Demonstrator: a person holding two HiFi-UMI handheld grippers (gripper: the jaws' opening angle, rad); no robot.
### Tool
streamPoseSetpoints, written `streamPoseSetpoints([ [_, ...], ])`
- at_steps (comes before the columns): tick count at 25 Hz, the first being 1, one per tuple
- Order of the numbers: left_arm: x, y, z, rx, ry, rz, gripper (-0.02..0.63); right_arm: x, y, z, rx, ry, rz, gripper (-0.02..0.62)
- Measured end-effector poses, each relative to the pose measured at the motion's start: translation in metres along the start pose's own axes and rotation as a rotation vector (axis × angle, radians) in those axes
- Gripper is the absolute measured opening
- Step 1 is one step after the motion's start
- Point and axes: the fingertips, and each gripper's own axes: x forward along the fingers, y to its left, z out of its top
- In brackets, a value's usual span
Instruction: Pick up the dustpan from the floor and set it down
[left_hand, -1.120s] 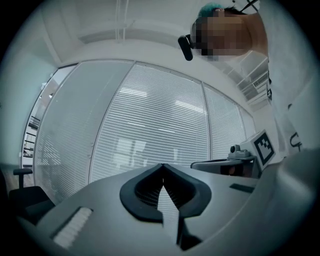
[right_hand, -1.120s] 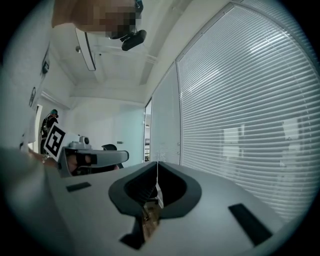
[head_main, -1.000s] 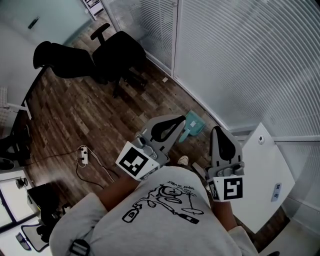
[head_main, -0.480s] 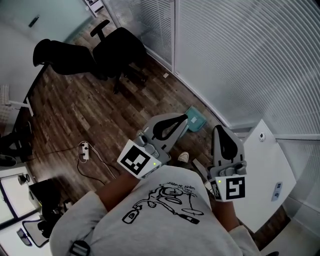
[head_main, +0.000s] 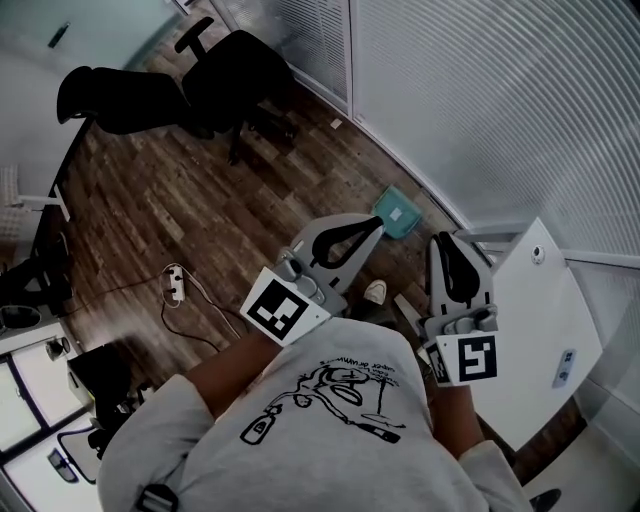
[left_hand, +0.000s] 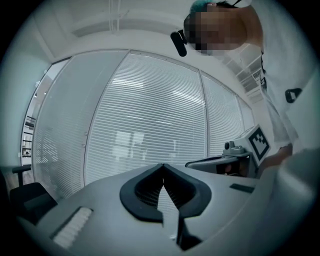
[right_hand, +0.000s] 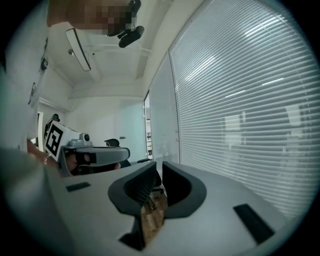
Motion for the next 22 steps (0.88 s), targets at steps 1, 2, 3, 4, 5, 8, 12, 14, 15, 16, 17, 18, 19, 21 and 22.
streamPoseSetpoints([
  [1,0.002,-0.001,-0.004,-0.002,0.003,-0.006,0.002,0.001,-0.002,-0.008,0.014,0.012,-0.004,0.006],
  [2,0.003,-0.002,-0.007,-0.007,0.005,-0.008,0.002,0.001,-0.003,-0.015,0.028,0.024,-0.009,0.007],
  [3,0.004,-0.002,-0.011,-0.014,0.008,-0.008,0.002,0.002,-0.004,-0.021,0.039,0.033,-0.012,0.008],
  [4,0.005,-0.001,-0.015,-0.022,0.012,-0.007,0.002,0.002,-0.004,-0.026,0.046,0.038,-0.01,0.008],
  [5,0.005,0.0,-0.019,-0.029,0.018,-0.004,0.002,0.002,-0.004,-0.031,0.051,0.041,-0.005,0.008],
  [8,0.008,0.004,-0.035,-0.041,0.039,0.003,0.002,0.004,-0.004,-0.047,0.071,0.059,0.009,0.009],
  [12,0.013,0.011,-0.054,-0.055,0.058,0.005,0.002,0.008,-0.003,-0.07,0.094,0.095,0.026,0.06],
  [14,0.015,0.014,-0.061,-0.062,0.062,0.007,0.002,0.009,-0.003,-0.08,0.103,0.112,0.029,0.061],
  [15,0.017,0.016,-0.064,-0.065,0.064,0.01,0.002,0.01,-0.003,-0.085,0.107,0.12,0.03,0.063],
  [16,0.018,0.019,-0.066,-0.069,0.065,0.012,0.002,0.012,-0.003,-0.089,0.112,0.128,0.031,0.064],
  [17,0.019,0.021,-0.069,-0.071,0.067,0.014,0.002,0.014,-0.003,-0.094,0.116,0.135,0.033,0.064],
  [18,0.019,0.023,-0.073,-0.073,0.07,0.015,0.002,0.015,-0.002,-0.099,0.122,0.143,0.033,0.066],
  [19,0.019,0.023,-0.077,-0.075,0.073,0.015,0.002,0.016,-0.001,-0.106,0.128,0.152,0.034,0.066],
  [21,0.019,0.024,-0.088,-0.084,0.08,0.018,0.002,0.017,0.001,-0.121,0.142,0.169,0.037,0.066],
  [22,0.019,0.025,-0.093,-0.09,0.085,0.021,0.002,0.018,0.002,-0.128,0.148,0.177,0.04,0.066],
])
